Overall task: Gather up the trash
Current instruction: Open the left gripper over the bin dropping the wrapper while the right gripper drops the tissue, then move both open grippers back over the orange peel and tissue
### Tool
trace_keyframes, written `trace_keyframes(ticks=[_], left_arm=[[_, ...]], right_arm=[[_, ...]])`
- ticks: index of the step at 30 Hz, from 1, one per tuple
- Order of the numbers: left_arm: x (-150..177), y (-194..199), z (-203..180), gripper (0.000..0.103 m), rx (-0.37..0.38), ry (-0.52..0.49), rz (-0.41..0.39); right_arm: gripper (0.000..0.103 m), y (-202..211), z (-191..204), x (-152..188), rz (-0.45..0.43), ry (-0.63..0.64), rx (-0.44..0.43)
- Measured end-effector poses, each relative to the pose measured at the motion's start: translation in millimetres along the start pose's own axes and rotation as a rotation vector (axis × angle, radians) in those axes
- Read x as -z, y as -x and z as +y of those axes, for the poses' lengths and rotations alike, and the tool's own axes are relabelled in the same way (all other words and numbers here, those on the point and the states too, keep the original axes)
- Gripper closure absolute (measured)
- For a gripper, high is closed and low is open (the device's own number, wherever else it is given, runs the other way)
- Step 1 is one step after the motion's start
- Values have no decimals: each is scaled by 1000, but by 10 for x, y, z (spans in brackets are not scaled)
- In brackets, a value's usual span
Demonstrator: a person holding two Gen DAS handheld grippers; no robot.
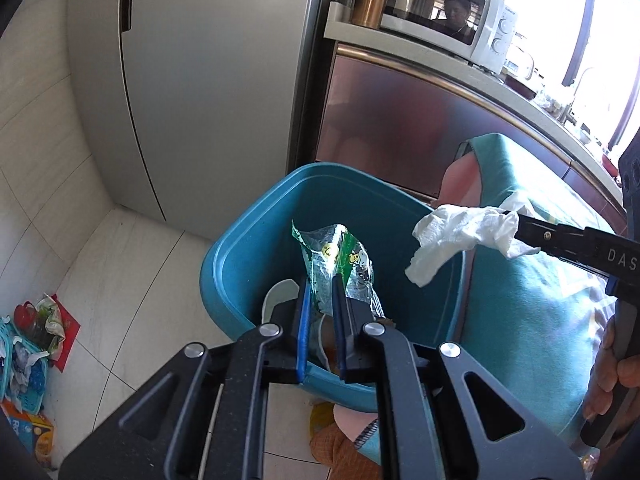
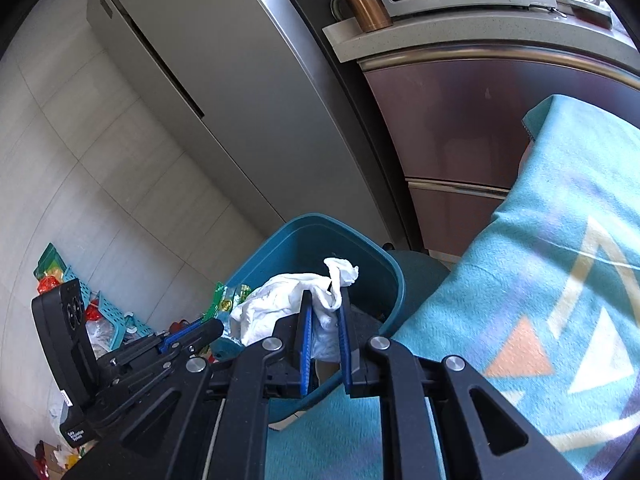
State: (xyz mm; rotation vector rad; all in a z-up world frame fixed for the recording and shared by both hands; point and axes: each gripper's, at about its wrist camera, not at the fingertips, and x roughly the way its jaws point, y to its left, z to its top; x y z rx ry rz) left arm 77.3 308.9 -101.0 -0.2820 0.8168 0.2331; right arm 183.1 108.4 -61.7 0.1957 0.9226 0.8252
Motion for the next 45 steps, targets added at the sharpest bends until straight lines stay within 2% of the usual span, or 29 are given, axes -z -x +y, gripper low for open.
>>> trace_keyframes(ticks=[5, 7, 9, 11, 15, 23, 29, 34, 40, 45], left_arm=[[9, -115, 33, 92, 1, 15, 23], [5, -156, 29, 89, 0, 15, 30], [-9, -204, 44, 80, 1, 17, 36], [3, -237, 49, 76, 7, 18, 40], [24, -286, 42, 75, 15, 22, 49], [53, -142, -73, 70, 81, -7, -7], [37, 85, -277, 59, 168, -51, -72], [40, 280, -568, 53, 266, -111, -114], [55, 411, -1060, 51, 379, -202, -121], [88, 388, -1620, 49, 465, -292, -86]], right_arm=[[89, -157, -1, -66, 26, -25, 22], [85, -205, 5, -79, 37, -33, 28], [81, -238, 5, -89, 38, -40, 36], [77, -254, 11, -91, 40, -39, 37], [75, -241, -1, -74, 35, -43, 31], [72, -82, -47, 35, 26, -29, -2], [69, 279, -46, 186, -25, 0, -20], [66, 735, -109, 332, -104, 25, 4], [64, 1346, -396, 598, -200, -9, 90], [64, 1884, -729, 895, -273, -78, 190]])
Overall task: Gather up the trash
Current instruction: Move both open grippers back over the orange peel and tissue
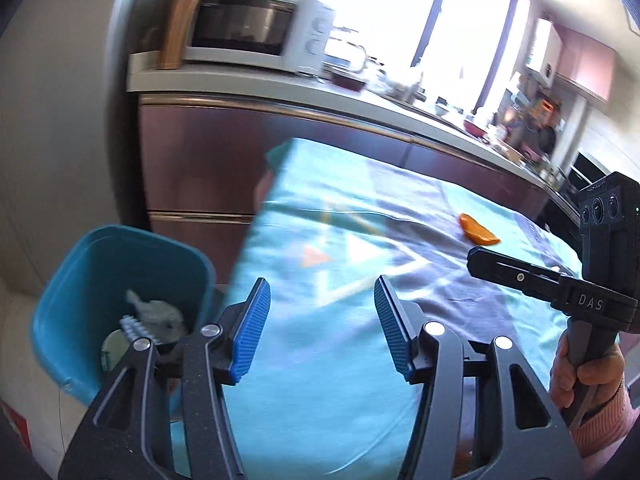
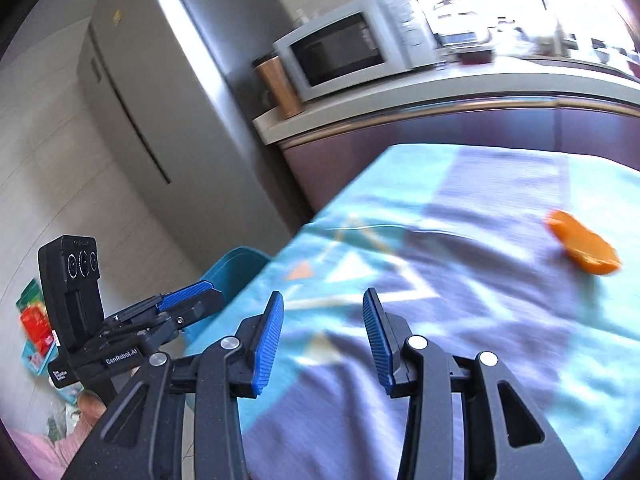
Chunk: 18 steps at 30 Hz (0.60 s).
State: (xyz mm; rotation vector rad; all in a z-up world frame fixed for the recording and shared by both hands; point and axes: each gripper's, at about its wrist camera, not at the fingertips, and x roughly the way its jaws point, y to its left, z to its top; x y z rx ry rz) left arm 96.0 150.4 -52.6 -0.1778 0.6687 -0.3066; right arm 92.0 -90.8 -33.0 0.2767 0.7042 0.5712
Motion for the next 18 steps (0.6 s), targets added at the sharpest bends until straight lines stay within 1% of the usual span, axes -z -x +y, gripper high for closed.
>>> trace_keyframes(ticks=[6, 10, 13, 15, 17, 18], left_arm=[[-63, -358, -690, 46, 92, -106, 60], [-120, -607, -1112, 44, 134, -175, 85], [-188, -842, -1387, 44, 165, -206, 112], [-235, -1001, -1540, 41, 164, -230, 128], [-283, -1179, -1684, 41, 164, -250, 150], [-304, -1266, -1745, 41, 164, -252, 162]], right_arm=[[63, 579, -608, 203, -78, -93, 166], [63, 928, -1018, 301, -125, -155, 263], [63, 1200, -1256, 394, -165, -194, 332], [63, 1326, -1391, 425, -189, -214, 373], [58, 1463, -1516, 455, -215, -232, 420], [57, 1534, -1584, 474, -228, -244, 443]])
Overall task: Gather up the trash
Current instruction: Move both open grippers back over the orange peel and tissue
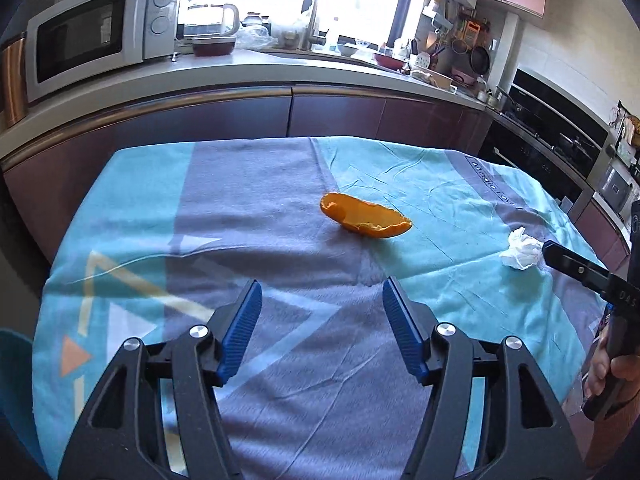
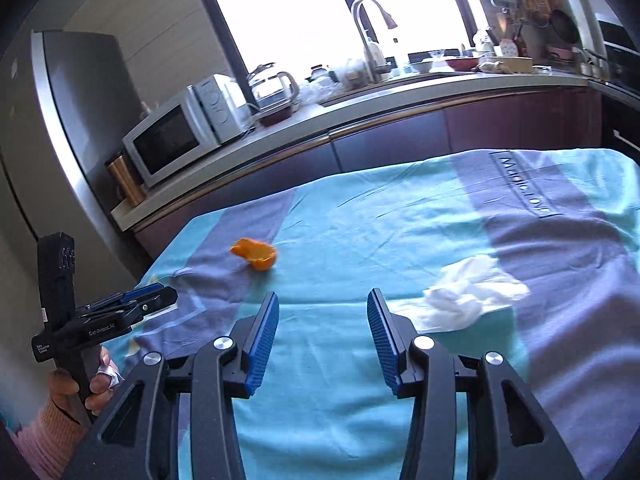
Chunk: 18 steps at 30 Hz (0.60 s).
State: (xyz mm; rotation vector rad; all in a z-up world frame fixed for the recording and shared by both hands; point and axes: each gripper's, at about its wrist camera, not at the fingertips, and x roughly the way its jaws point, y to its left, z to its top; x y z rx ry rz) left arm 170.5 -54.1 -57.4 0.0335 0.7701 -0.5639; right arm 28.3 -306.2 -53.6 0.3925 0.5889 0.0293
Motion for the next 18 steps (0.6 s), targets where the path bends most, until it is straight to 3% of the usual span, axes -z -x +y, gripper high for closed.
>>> trace_keyframes(ticks=[4, 9, 18], left_arm=[[-159, -314, -121, 39, -2, -2, 36], [-304, -577, -201, 35, -4, -11, 69], [-518, -831, -321, 30, -3, -49, 90]], right_arm=[[57, 102, -320, -60, -40, -45, 76], [44, 106, -606, -119, -41, -80, 129], [41, -87, -764, -82, 19, -117, 92]])
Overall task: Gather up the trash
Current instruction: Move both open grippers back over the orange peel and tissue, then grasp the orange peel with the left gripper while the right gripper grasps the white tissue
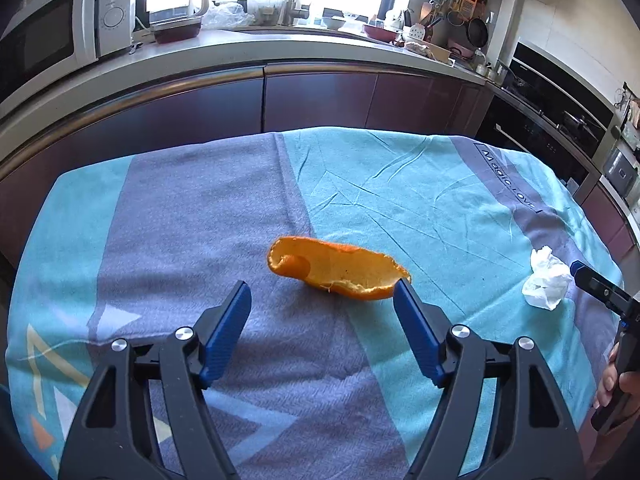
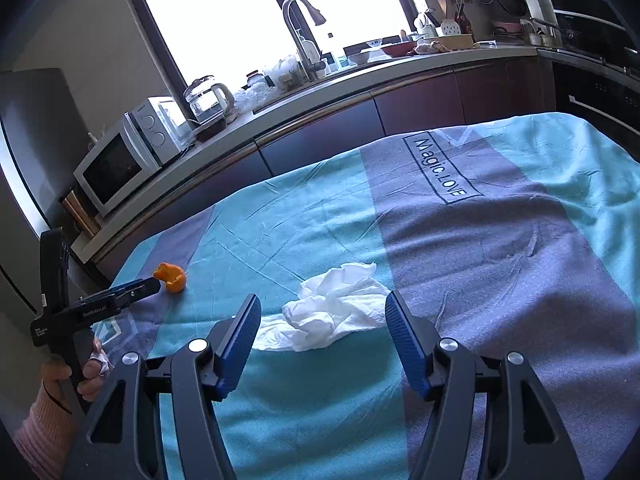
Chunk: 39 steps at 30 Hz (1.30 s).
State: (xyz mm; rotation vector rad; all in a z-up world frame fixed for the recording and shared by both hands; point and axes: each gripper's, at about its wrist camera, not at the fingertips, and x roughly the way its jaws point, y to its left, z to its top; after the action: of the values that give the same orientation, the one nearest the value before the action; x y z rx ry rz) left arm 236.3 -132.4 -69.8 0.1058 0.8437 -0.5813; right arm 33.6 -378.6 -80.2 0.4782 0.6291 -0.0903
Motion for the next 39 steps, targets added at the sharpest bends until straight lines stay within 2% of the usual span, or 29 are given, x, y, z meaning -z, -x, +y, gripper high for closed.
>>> trace_keyframes(ticks=[7, 10, 12, 14, 16, 17, 20, 24, 26, 32, 39], left_arm=[[-151, -178, -76, 32, 9, -19, 14], [-153, -239, -70, 42, 19, -18, 25], [-139, -276, -74, 57, 22, -22, 38], [-117, -304, -77, 61, 10, -24, 48], [-103, -295, -90, 71, 4, -31, 41], [-100, -291, -95, 81, 6, -33, 41], [-71, -257, -137, 81, -3, -43, 33], [-16, -175, -186, 83, -1, -50, 18], [15, -100, -203, 84, -9, -54, 5], [124, 179, -212, 89, -4, -52, -33], [262, 496, -76, 91, 14, -7, -63]], right_arm=[[41, -89, 13, -12, 23, 3, -17], [43, -107, 11, 3, 31, 3, -18], [49, -124, 3, 11, 38, 3, -19], [56, -148, -1, 18, 47, 4, -19], [60, -161, 2, 24, 53, 7, -20], [64, -173, -1, 23, 57, 9, -22], [75, -189, 16, 20, 63, 18, -23], [84, -188, 34, 24, 63, 28, -27], [92, -174, 47, 22, 62, 29, -38], [96, -132, 96, 5, 45, 31, -63], [96, -43, 229, -10, 22, 40, -131]])
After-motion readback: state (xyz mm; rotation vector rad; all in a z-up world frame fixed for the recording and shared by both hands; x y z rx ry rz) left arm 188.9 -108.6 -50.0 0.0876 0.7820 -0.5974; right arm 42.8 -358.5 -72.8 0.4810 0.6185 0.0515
